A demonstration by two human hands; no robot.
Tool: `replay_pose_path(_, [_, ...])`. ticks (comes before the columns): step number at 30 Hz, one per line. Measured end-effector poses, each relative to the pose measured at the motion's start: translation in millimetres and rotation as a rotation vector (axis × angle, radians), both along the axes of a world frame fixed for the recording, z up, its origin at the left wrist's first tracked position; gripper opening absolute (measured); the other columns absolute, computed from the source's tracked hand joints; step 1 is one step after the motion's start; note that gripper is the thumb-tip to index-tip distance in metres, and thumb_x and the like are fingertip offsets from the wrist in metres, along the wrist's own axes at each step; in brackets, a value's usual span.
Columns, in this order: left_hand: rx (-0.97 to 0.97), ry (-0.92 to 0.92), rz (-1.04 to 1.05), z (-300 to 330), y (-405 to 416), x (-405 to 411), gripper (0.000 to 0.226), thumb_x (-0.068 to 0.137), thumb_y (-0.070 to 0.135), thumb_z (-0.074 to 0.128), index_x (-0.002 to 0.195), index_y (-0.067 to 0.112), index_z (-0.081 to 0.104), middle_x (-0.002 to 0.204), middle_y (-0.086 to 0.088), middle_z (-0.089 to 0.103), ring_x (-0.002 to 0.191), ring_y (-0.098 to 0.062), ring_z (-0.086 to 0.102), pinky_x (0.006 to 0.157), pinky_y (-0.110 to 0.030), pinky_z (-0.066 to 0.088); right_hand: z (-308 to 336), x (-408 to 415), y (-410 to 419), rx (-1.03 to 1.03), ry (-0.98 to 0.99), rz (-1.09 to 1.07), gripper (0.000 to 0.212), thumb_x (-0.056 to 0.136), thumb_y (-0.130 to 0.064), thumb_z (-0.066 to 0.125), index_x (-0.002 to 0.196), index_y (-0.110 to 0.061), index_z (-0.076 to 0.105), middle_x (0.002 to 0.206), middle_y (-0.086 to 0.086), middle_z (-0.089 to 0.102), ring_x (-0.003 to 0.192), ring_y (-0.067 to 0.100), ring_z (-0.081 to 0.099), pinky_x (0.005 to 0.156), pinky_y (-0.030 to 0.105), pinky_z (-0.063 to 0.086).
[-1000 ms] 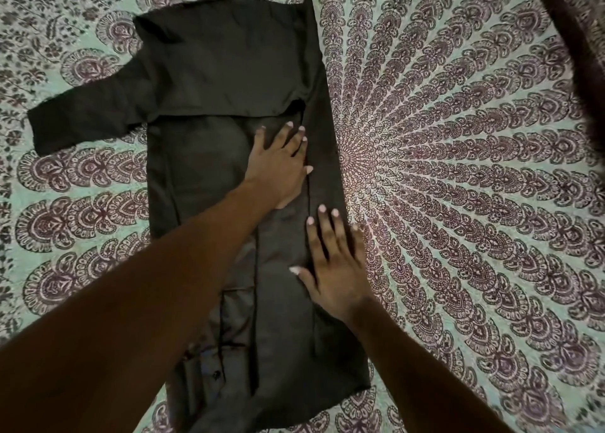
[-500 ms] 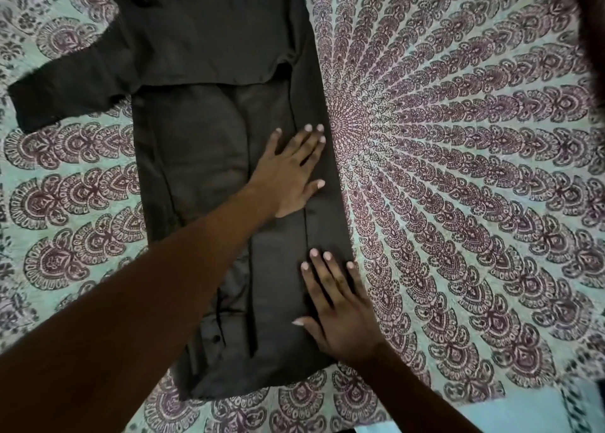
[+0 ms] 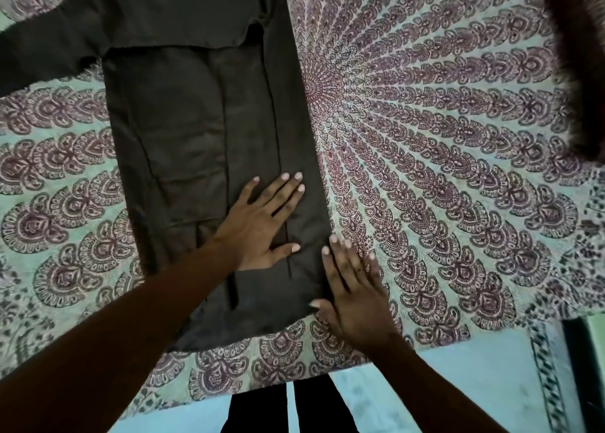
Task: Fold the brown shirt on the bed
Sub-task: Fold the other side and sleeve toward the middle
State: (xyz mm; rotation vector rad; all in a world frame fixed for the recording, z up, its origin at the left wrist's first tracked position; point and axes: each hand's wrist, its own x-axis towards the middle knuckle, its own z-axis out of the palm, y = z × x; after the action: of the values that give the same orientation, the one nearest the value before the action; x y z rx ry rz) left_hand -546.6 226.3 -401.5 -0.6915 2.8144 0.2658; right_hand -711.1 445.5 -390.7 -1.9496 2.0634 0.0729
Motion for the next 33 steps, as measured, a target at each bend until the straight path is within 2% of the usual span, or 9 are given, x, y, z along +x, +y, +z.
replay_pose_path(6, [0.059,0.007,-0.011,4.5,29.6,13.1,0.105,0.086,0.076,0.041,0.163,0.014,0.005,0.171,-0.007,-0.007,0.158,-0.025,-0.002,0.125,-0.052,0.011,-2.8,2.2,20.3,0.1,0.018,0.079,0.083,0.099,-0.067,0.032,0.161,-0.013,0.019,0.171,0.01,0.007,0.157,0.027,0.01,0.124,0.056,0.01])
replay_pose_path(10, [0.086,0.017,-0.008,6.6,38.9,18.4,0.102,0.088,0.077,0.038,0.163,0.016,0.006,0.171,-0.007,-0.007,0.158,-0.024,-0.001,0.126,-0.049,0.01,9.7,6.0,24.3,0.017,-0.039,0.075,0.073,0.102,-0.06,0.035,0.156,-0.012,0.037,0.169,0.009,0.018,0.157,0.026,0.014,0.125,0.056,0.007])
replay_pose_path(13, [0.122,0.101,0.054,11.9,28.2,17.8,0.083,0.097,0.064,0.034,0.161,0.013,0.021,0.171,-0.007,0.012,0.157,-0.023,0.016,0.125,-0.046,0.019,18.0,12.4,-8.1,-0.092,-0.114,0.022,0.063,0.105,-0.051,0.035,0.149,-0.007,0.048,0.163,0.011,0.033,0.155,0.026,0.022,0.125,0.056,0.008])
replay_pose_path(16, [0.177,0.321,0.296,19.7,4.0,21.9,0.057,0.1,0.038,0.042,0.15,0.01,0.045,0.158,-0.01,0.043,0.142,-0.028,0.044,0.117,-0.042,0.036,23.4,20.0,-62.4,-0.202,-0.231,-0.041,0.052,0.106,-0.039,0.045,0.143,-0.003,0.055,0.153,0.014,0.049,0.149,0.028,0.036,0.124,0.054,0.022])
replay_pose_path(18, [0.214,0.455,0.502,25.0,-17.7,29.7,0.049,0.096,0.026,0.047,0.142,0.01,0.053,0.147,-0.009,0.054,0.133,-0.028,0.052,0.112,-0.042,0.043,25.5,27.5,-101.9,-0.271,-0.265,-0.077,0.044,0.103,-0.031,0.051,0.136,-0.003,0.061,0.143,0.015,0.059,0.138,0.031,0.051,0.115,0.051,0.039])
replay_pose_path(20, [0.239,0.536,0.664,31.2,-45.0,42.3,0.047,0.091,0.019,0.05,0.136,0.011,0.056,0.139,-0.01,0.059,0.127,-0.03,0.056,0.109,-0.045,0.046,31.3,37.0,-143.7,-0.327,-0.245,-0.141,0.036,0.1,-0.028,0.055,0.127,-0.007,0.067,0.128,0.011,0.067,0.112,0.03,0.067,0.092,0.042,0.057])
replay_pose_path(23, [0.211,0.605,0.819,32.6,-92.2,66.6,0.044,0.086,0.012,0.055,0.13,0.011,0.06,0.13,-0.014,0.062,0.118,-0.036,0.06,0.101,-0.046,0.051,41.5,55.5,-203.6,-0.354,-0.235,-0.239,0.025,0.096,-0.025,0.059,0.116,-0.014,0.069,0.11,0.006,0.069,0.083,0.028,0.07,0.06,0.034,0.056])
replay_pose_path(29, [0.133,0.598,1.13,36.2,-194.7,134.3,0.041,0.081,0.014,0.055,0.121,0.005,0.061,0.123,-0.022,0.059,0.114,-0.042,0.057,0.097,-0.047,0.05,54.8,111.7,-316.8,-0.376,-0.332,-0.324,0.02,0.096,-0.024,0.061,0.11,-0.012,0.07,0.105,0.008,0.069,0.086,0.034,0.069,0.064,0.039,0.055])
replay_pose_path(33, [0.017,0.379,1.254,43.4,-259.1,177.5,0.052,0.082,0.014,0.063,0.133,0.01,0.053,0.147,-0.022,0.041,0.133,-0.044,0.043,0.107,-0.052,0.042,51.9,148.1,-385.8,-0.342,-0.354,-0.294,0.018,0.096,-0.025,0.059,0.107,-0.014,0.067,0.104,0.007,0.067,0.09,0.033,0.066,0.069,0.04,0.053])
